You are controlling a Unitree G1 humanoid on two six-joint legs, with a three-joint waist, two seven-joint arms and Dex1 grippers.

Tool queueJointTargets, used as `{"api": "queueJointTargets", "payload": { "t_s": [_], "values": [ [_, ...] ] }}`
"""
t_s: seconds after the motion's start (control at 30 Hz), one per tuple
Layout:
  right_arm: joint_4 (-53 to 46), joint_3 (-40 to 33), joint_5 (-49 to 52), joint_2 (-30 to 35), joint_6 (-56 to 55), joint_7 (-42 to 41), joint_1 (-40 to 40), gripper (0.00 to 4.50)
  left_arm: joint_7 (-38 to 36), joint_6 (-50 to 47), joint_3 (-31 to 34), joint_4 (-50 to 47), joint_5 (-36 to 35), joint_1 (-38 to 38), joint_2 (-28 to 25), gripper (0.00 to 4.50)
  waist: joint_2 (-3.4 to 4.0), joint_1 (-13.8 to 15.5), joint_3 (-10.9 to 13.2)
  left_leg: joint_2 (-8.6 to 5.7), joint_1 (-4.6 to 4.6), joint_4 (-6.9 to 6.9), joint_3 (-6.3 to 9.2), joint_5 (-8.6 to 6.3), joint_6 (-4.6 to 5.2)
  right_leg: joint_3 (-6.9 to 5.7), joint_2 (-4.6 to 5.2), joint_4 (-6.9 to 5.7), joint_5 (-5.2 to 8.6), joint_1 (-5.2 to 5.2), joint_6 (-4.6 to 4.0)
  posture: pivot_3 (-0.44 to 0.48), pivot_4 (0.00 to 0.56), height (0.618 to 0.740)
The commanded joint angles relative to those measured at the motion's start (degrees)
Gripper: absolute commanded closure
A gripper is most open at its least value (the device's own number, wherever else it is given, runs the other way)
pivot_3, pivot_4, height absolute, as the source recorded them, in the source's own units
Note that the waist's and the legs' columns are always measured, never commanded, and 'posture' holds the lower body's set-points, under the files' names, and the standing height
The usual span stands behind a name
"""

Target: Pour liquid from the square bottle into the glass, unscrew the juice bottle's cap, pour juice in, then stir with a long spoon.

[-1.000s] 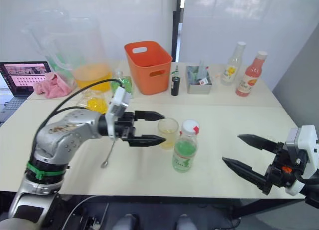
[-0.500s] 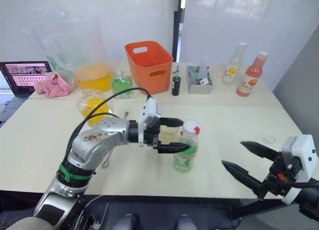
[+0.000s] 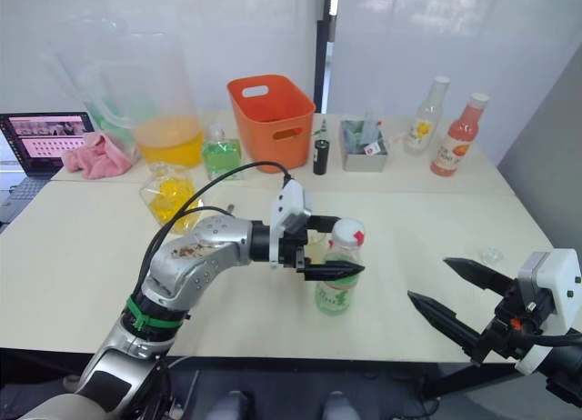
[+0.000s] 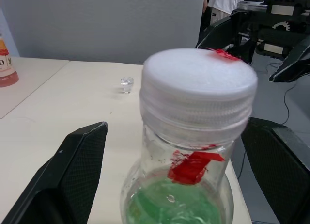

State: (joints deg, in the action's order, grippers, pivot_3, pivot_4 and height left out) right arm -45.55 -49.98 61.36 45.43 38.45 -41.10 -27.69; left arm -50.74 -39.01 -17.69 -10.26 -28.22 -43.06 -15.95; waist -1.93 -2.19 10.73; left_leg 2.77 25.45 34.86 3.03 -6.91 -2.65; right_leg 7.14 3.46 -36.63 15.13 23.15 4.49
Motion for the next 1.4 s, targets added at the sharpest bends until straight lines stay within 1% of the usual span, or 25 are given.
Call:
{"api": "queueJointTargets", "payload": {
  "t_s": [0.03, 0.07, 0.1, 0.23, 0.27, 0.3, 0.33, 0.57, 0.7, 0.9, 1.0, 1.1, 1.23, 1.3, 1.4],
  "values": [
    [-0.5, -1.5, -0.6, 0.0, -2.0, -0.2, 0.2, 0.03, -0.2, 0.1, 0.7, -0.4, 0.1, -1.2, 0.2, 0.00, 0.00, 0.0, 0.0, 0.00, 0.00, 0.00, 0.00, 0.00, 0.00, 0.00, 0.00, 0.00, 0.00, 0.00, 0.00, 0.000, 0.150, 0.740],
    [-0.4, -1.3, -0.8, 0.0, -2.1, -0.2, 0.2, 0.00, -0.2, 0.2, 0.7, -0.5, 0.1, -1.2, 0.2, 0.55, 0.00, 0.0, 0.0, 0.00, 0.00, 0.00, 0.00, 0.00, 0.00, 0.00, 0.00, -0.01, 0.00, 0.00, 0.00, 0.000, 0.150, 0.740],
    [-0.3, -1.2, -0.8, 0.1, -2.2, -0.2, 0.3, 0.00, -0.2, 0.3, 0.6, -0.5, 0.2, -1.1, 0.1, 0.76, 0.00, 0.0, 0.0, 0.00, 0.00, 0.00, 0.00, 0.00, 0.00, 0.00, 0.00, 0.00, 0.00, 0.00, 0.00, 0.000, 0.150, 0.740],
    [-0.2, -1.0, -1.3, 0.2, -2.5, -0.5, 0.2, 0.00, -0.7, 0.6, -0.1, -0.8, 0.9, -0.5, -0.6, 2.11, 0.00, 0.0, 0.0, 0.00, 0.00, 0.00, 0.00, 0.00, 0.00, 0.00, 0.00, 0.00, 0.00, 0.00, 0.00, 0.000, 0.150, 0.740],
    [-0.1, -0.8, -1.5, 0.3, -2.5, -0.6, 0.4, 0.00, -0.9, 0.6, -0.2, -0.9, 1.0, -0.4, -0.8, 2.39, 0.00, 0.0, 0.0, 0.00, 0.00, 0.00, 0.00, 0.00, 0.00, 0.00, 0.00, 0.00, 0.00, 0.00, 0.00, 0.000, 0.150, 0.740],
    [0.2, -0.5, -1.7, 0.6, -2.5, -0.6, 0.8, 0.00, -1.1, 0.7, -0.3, -0.9, 1.1, -0.2, -0.9, 2.78, 0.00, 0.0, 0.0, 0.00, 0.00, 0.00, 0.00, 0.00, 0.00, 0.00, 0.00, 0.00, 0.00, 0.00, 0.00, 0.000, 0.150, 0.740],
    [0.5, -0.2, -1.8, 0.9, -2.4, -0.5, 1.2, 0.00, -1.3, 0.7, -0.4, -1.0, 1.2, 0.0, -1.1, 3.00, 0.00, -0.1, 0.0, 0.00, 0.00, 0.00, 0.00, 0.00, 0.00, 0.00, 0.00, 0.00, 0.00, -0.01, 0.00, 0.000, 0.150, 0.740],
    [1.5, 2.4, -2.4, 2.4, -2.1, 0.1, 4.1, 0.00, -3.4, 3.1, -0.9, -1.6, 2.0, 2.6, -2.9, 3.05, 0.01, -0.3, 0.0, 0.00, -0.05, -0.03, -0.01, 0.00, 0.00, 0.00, 0.00, -0.01, 0.00, -0.02, 0.00, 0.000, 0.150, 0.740],
    [2.2, 4.4, -2.6, 2.9, -2.1, 0.4, 6.4, 0.00, -5.8, 5.4, 0.5, -1.6, 0.9, 4.8, -4.7, 3.05, 0.00, -0.4, 0.0, 0.01, -0.10, -0.03, -0.01, 0.00, 0.00, 0.01, 0.00, -0.02, 0.00, -0.05, -0.01, 0.000, 0.150, 0.740],
    [2.6, 7.4, -1.3, 4.4, -1.6, 0.3, 10.9, 0.00, -8.5, 7.3, 1.9, -1.0, 1.0, 5.3, -7.9, 3.05, 0.00, -0.6, 0.0, 0.02, -0.14, -0.05, -0.03, 0.00, 0.00, 0.02, -0.01, -0.04, 0.00, -0.05, -0.01, 0.000, 0.150, 0.740],
    [2.6, 10.9, 1.8, 6.6, -0.5, 1.4, 16.3, 0.00, -9.2, 7.2, 2.8, -1.1, 0.4, 5.6, -9.3, 3.05, 0.00, -1.0, 0.0, 0.05, -0.18, -0.06, -0.03, 0.00, 0.00, 0.02, -0.04, -0.07, 0.00, -0.07, -0.03, 0.000, 0.150, 0.740],
    [2.4, 17.1, 6.7, 9.2, 1.0, 4.2, 25.2, 0.00, -8.8, 6.1, 3.7, -2.6, -0.6, 5.8, -10.2, 3.05, 0.00, -1.6, 0.0, 0.05, -0.19, -0.06, -0.02, 0.00, 0.00, 0.02, -0.04, -0.09, 0.00, -0.07, -0.03, 0.000, 0.150, 0.740],
    [2.8, 22.3, 10.2, 11.0, 2.2, 6.6, 33.2, 0.00, -7.7, 3.9, 4.7, -5.2, -1.5, 5.8, -11.7, 3.05, -0.01, -1.7, 0.0, 0.05, -0.19, -0.09, 0.02, 0.01, 0.01, -0.01, -0.05, -0.10, 0.01, -0.06, -0.05, 0.000, 0.150, 0.740],
    [3.2, 23.8, 11.3, 11.4, 2.6, 7.2, 36.0, 0.00, -7.1, 2.6, 5.0, -6.6, -1.8, 5.7, -12.6, 3.05, -0.01, -1.7, 0.0, 0.05, -0.15, -0.11, 0.00, 0.01, 0.01, 0.02, -0.05, -0.08, 0.01, -0.04, -0.05, 0.000, 0.150, 0.740],
    [3.7, 24.8, 11.8, 11.7, 3.0, 7.0, 38.0, 0.00, -6.1, 0.7, 5.4, -8.2, -2.5, 5.2, -13.6, 3.05, -0.01, -1.6, 0.0, 0.05, -0.16, -0.12, 0.02, 0.01, 0.01, 0.00, -0.05, -0.10, -0.01, -0.03, 0.01, 0.000, 0.150, 0.740]
  ]
}}
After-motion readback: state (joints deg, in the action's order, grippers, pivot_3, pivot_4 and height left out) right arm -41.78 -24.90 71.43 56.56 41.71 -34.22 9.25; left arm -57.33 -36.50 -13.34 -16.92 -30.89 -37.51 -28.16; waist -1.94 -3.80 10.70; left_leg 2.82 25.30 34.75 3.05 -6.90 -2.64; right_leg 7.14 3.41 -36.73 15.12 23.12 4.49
